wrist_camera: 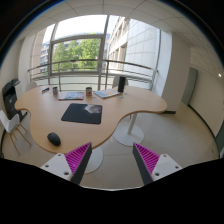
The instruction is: Arrange mouse
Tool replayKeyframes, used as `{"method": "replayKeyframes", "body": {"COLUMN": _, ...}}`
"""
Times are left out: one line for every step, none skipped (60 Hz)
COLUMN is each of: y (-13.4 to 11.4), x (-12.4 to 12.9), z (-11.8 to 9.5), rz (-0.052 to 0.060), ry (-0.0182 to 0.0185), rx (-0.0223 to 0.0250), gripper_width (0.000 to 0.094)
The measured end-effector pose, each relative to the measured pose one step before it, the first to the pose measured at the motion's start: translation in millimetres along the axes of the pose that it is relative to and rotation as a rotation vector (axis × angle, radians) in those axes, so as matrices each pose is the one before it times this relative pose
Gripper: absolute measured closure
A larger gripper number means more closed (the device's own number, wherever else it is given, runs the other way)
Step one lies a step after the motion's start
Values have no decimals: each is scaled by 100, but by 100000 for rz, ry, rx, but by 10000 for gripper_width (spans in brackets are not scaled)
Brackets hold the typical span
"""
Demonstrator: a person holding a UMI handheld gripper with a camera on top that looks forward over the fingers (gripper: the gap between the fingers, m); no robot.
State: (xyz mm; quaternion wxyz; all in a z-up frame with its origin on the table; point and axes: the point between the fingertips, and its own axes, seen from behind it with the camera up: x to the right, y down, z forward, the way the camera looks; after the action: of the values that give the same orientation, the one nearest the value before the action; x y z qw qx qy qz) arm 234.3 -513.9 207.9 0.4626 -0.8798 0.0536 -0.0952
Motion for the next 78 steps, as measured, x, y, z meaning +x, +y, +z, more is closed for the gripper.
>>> {"method": "replayKeyframes", "body": {"y": 139, "x": -19, "z": 11, "rz": 6, "ry": 38, "rx": -343, "gripper_width": 92}}
{"method": "replayKeyframes", "body": {"y": 180, "x": -29, "z": 27, "rz": -39, "ry": 68, "rx": -424, "gripper_width": 93}}
{"method": "replayKeyframes", "body": {"y": 235, "x": -36, "z": 40, "rz": -166, "ry": 94, "rx": -506, "gripper_width": 94}}
{"method": "replayKeyframes", "body": {"y": 273, "x": -85, "z": 44, "rz": -189, "ry": 57, "rx": -577, "gripper_width": 93}}
{"method": "replayKeyframes", "body": {"y": 314, "x": -114, "z": 40, "rz": -205, "ry": -22, "rx": -615, "gripper_width": 92}}
{"method": "replayKeyframes", "body": {"y": 383, "x": -145, "z": 26, "rz": -185, "ry": -47, "rx": -655, "gripper_width": 94}}
{"method": "replayKeyframes", "body": {"y": 403, "x": -202, "z": 38, "rz": -176, "ry": -137, "rx": -600, "gripper_width": 93}}
{"method": "replayKeyframes", "body": {"y": 462, "x": -140, "z": 108, "rz": -152, "ry": -228, "rx": -554, "gripper_width": 93}}
{"method": "replayKeyframes", "body": {"y": 514, "x": -324, "z": 48, "rz": -153, "ry": -343, "rx": -617, "gripper_width": 95}}
{"method": "replayKeyframes", "body": {"y": 545, "x": -432, "z": 11, "rz": -129, "ry": -414, "rx": -654, "gripper_width": 96}}
{"method": "replayKeyframes", "body": {"y": 565, "x": -391, "z": 54, "rz": -184, "ry": -499, "rx": -678, "gripper_width": 96}}
{"method": "replayKeyframes", "body": {"y": 642, "x": -508, "z": 132, "rz": -127, "ry": -587, "rx": -624, "gripper_width": 97}}
{"method": "replayKeyframes", "body": {"y": 540, "x": -553, "z": 106, "rz": -82, "ry": -585, "rx": -622, "gripper_width": 96}}
{"method": "replayKeyframes", "body": {"y": 546, "x": -605, "z": 169, "rz": 13, "ry": -626, "rx": -594, "gripper_width": 94}}
{"method": "replayKeyframes", "body": {"y": 556, "x": -652, "z": 223, "rz": -1, "ry": -682, "rx": -693, "gripper_width": 95}}
{"method": "replayKeyframes", "body": {"y": 567, "x": -740, "z": 256, "rz": -93, "ry": -834, "rx": -687, "gripper_width": 95}}
{"method": "replayKeyframes", "body": {"y": 492, "x": -772, "z": 283, "rz": -190, "ry": -1002, "rx": -671, "gripper_width": 94}}
{"method": "replayKeyframes", "body": {"y": 454, "x": -867, "z": 332, "rz": -269, "ry": -1067, "rx": -698, "gripper_width": 94}}
{"method": "replayKeyframes", "body": {"y": 395, "x": -901, "z": 347, "rz": -228, "ry": -1050, "rx": -656, "gripper_width": 95}}
{"method": "replayKeyframes", "body": {"y": 316, "x": -936, "z": 384, "rz": -258, "ry": -1025, "rx": -520, "gripper_width": 94}}
{"method": "replayKeyframes", "body": {"y": 267, "x": -966, "z": 399, "rz": -246, "ry": -1014, "rx": -322, "gripper_width": 92}}
{"method": "replayKeyframes", "body": {"y": 40, "x": -906, "z": 997, "rz": -177, "ry": -1108, "rx": -128, "gripper_width": 93}}
{"method": "replayKeyframes", "body": {"y": 212, "x": -1008, "z": 515, "rz": -238, "ry": -885, "rx": -173, "gripper_width": 92}}
{"method": "replayKeyframes", "body": {"y": 167, "x": -967, "z": 551, "rz": -285, "ry": -768, "rx": -71, "gripper_width": 89}}
{"method": "replayKeyframes", "body": {"y": 157, "x": -998, "z": 649, "rz": -360, "ry": -773, "rx": -27, "gripper_width": 87}}
{"method": "replayKeyframes", "body": {"y": 64, "x": -950, "z": 557, "rz": -351, "ry": -769, "rx": 20, "gripper_width": 83}}
{"method": "replayKeyframes", "body": {"y": 1, "x": -962, "z": 522, "rz": -225, "ry": -704, "rx": 165, "gripper_width": 83}}
{"method": "replayKeyframes", "body": {"y": -68, "x": -931, "z": 547, "rz": -76, "ry": -796, "rx": 323, "gripper_width": 87}}
{"method": "replayKeyframes", "body": {"y": -125, "x": -852, "z": 589, "rz": 78, "ry": -685, "rx": 465, "gripper_width": 88}}
{"method": "replayKeyframes", "body": {"y": -104, "x": -945, "z": 642, "rz": 95, "ry": -835, "rx": 450, "gripper_width": 90}}
{"method": "replayKeyframes", "body": {"y": -148, "x": -898, "z": 654, "rz": 156, "ry": -907, "rx": 440, "gripper_width": 91}}
{"method": "replayKeyframes", "body": {"y": -142, "x": -990, "z": 700, "rz": 235, "ry": -890, "rx": 381, "gripper_width": 89}}
{"method": "replayKeyframes", "body": {"y": -133, "x": -874, "z": 699, "rz": 148, "ry": -750, "rx": 280, "gripper_width": 88}}
{"method": "replayKeyframes", "body": {"y": -86, "x": -769, "z": 817, "rz": 32, "ry": -562, "rx": 158, "gripper_width": 92}}
{"method": "replayKeyframes", "body": {"y": -89, "x": -710, "z": 793, "rz": -69, "ry": -349, "rx": 114, "gripper_width": 92}}
{"method": "replayKeyframes", "body": {"y": -138, "x": -623, "z": 862, "rz": -75, "ry": -140, "rx": 152, "gripper_width": 91}}
{"method": "replayKeyframes", "body": {"y": -121, "x": -557, "z": 825, "rz": -142, "ry": -14, "rx": 207, "gripper_width": 91}}
{"method": "replayKeyframes", "body": {"y": -120, "x": -531, "z": 849, "rz": -231, "ry": 34, "rx": 207, "gripper_width": 91}}
{"method": "replayKeyframes", "body": {"y": -143, "x": -496, "z": 821, "rz": -306, "ry": 112, "rx": 153, "gripper_width": 91}}
{"method": "replayKeyframes", "body": {"y": -111, "x": -450, "z": 808, "rz": -345, "ry": 94, "rx": -59, "gripper_width": 92}}
{"method": "replayKeyframes", "body": {"y": -97, "x": -451, "z": 736, "rz": -328, "ry": 70, "rx": -290, "gripper_width": 90}}
{"method": "replayKeyframes", "body": {"y": -125, "x": -396, "z": 687, "rz": -317, "ry": -12, "rx": -244, "gripper_width": 91}}
{"method": "replayKeyframes", "body": {"y": -136, "x": -370, "z": 723, "rz": -296, "ry": 17, "rx": -46, "gripper_width": 92}}
{"method": "replayKeyframes", "body": {"y": -174, "x": -373, "z": 698, "rz": -169, "ry": 114, "rx": 134, "gripper_width": 92}}
{"method": "replayKeyframes", "body": {"y": -139, "x": -286, "z": 660, "rz": -219, "ry": 259, "rx": 84, "gripper_width": 93}}
{"method": "replayKeyframes", "body": {"y": -101, "x": -258, "z": 673, "rz": -402, "ry": 253, "rx": -52, "gripper_width": 90}}
{"method": "replayKeyframes", "body": {"y": -108, "x": -229, "z": 601, "rz": -511, "ry": 183, "rx": -110, "gripper_width": 91}}
{"method": "replayKeyframes", "body": {"y": -76, "x": -187, "z": 543, "rz": -527, "ry": 180, "rx": -215, "gripper_width": 90}}
{"method": "replayKeyframes", "body": {"y": -95, "x": -151, "z": 494, "rz": -415, "ry": 249, "rx": -179, "gripper_width": 90}}
{"method": "replayKeyframes", "body": {"y": -158, "x": -100, "z": 425, "rz": -304, "ry": 325, "rx": -152, "gripper_width": 92}}
{"method": "replayKeyframes", "body": {"y": -198, "x": -36, "z": 429, "rz": -118, "ry": 446, "rx": -123, "gripper_width": 92}}
{"method": "replayKeyframes", "body": {"y": -183, "x": 8, "z": 406, "rz": -109, "ry": 500, "rx": -149, "gripper_width": 91}}
{"method": "replayKeyframes", "body": {"y": -152, "x": -62, "z": 367, "rz": -70, "ry": 393, "rx": -121, "gripper_width": 92}}
{"method": "replayKeyframes", "body": {"y": -167, "x": -108, "z": 301, "rz": -181, "ry": 80, "rx": -165, "gripper_width": 90}}
{"method": "replayKeyframes", "body": {"y": -231, "x": -137, "z": 330, "rz": -183, "ry": -318, "rx": -118, "gripper_width": 90}}
{"method": "replayKeyframes", "body": {"y": -328, "x": -56, "z": 297, "rz": -57, "ry": -32, "rx": 71, "gripper_width": 93}}
{"method": "replayKeyframes", "body": {"y": -468, "x": 20, "z": 240, "rz": 253, "ry": 279, "rx": 582, "gripper_width": 93}}
{"method": "replayKeyframes", "body": {"y": -300, "x": -48, "z": 366, "rz": 351, "ry": 570, "rx": 332, "gripper_width": 91}}
{"method": "replayKeyframes", "body": {"y": -287, "x": 60, "z": 280, "rz": -23, "ry": 402, "rx": 4, "gripper_width": 92}}
{"method": "replayKeyframes", "body": {"y": -270, "x": -46, "z": 261, "rz": 10, "ry": 30, "rx": 87, "gripper_width": 92}}
{"method": "replayKeyframes", "body": {"y": -261, "x": -24, "z": 265, "rz": 98, "ry": 88, "rx": 102, "gripper_width": 96}}
{"method": "replayKeyframes", "body": {"y": -272, "x": 56, "z": 321, "rz": 149, "ry": 287, "rx": 82, "gripper_width": 95}}
{"method": "replayKeyframes", "body": {"y": -248, "x": 106, "z": 328, "rz": 258, "ry": 376, "rx": 160, "gripper_width": 96}}
{"method": "replayKeyframes", "body": {"y": -271, "x": 34, "z": 233, "rz": 337, "ry": 144, "rx": 50, "gripper_width": 101}}
{"method": "replayKeyframes", "body": {"y": -225, "x": -47, "z": 314, "rz": 416, "ry": -109, "rx": -9, "gripper_width": 111}}
{"method": "replayKeyframes", "body": {"y": -397, "x": 378, "z": 615, "rz": 427, "ry": -362, "rx": 114, "gripper_width": 126}}
{"method": "replayKeyframes", "body": {"y": -237, "x": -74, "z": 240, "rz": 603, "ry": -165, "rx": 141, "gripper_width": 145}}
{"method": "replayKeyframes", "body": {"y": 273, "x": -396, "z": 133, "rz": 485, "ry": -112, "rx": 334, "gripper_width": 171}}
{"method": "replayKeyframes", "body": {"y": -139, "x": -213, "z": 293, "rz": 595, "ry": -549, "rx": 151, "gripper_width": 203}}
{"method": "replayKeyframes", "body": {"y": -115, "x": -184, "z": 219, "rz": 659, "ry": -781, "rx": 35, "gripper_width": 245}}
{"method": "replayKeyframes", "body": {"y": -87, "x": -197, "z": 229, "rz": 800, "ry": -771, "rx": 140, "gripper_width": 298}}
{"method": "replayKeyframes", "body": {"y": -126, "x": -247, "z": 215, "rz": 920, "ry": -836, "rx": 138, "gripper_width": 357}}
{"method": "replayKeyframes", "body": {"y": -116, "x": -36, "z": 118, "rz": 936, "ry": -66, "rx": 274, "gripper_width": 374}}
{"method": "replayKeyframes", "body": {"y": -121, "x": 134, "z": 100, "rz": 51, "ry": 793, "rx": 505, "gripper_width": 377}}
{"method": "replayKeyframes", "body": {"y": -92, "x": 79, "z": 59, "rz": -503, "ry": 657, "rx": 174, "gripper_width": 392}}
{"method": "replayKeyframes", "body": {"y": -117, "x": -33, "z": 110, "rz": -759, "ry": 297, "rx": 334, "gripper_width": 405}}
{"method": "replayKeyframes", "body": {"y": -19, "x": -74, "z": 97, "rz": -720, "ry": 78, "rx": -38, "gripper_width": 422}}
{"method": "replayKeyframes", "body": {"y": -270, "x": -64, "z": -19, "rz": -300, "ry": 7, "rx": 9, "gripper_width": 433}}
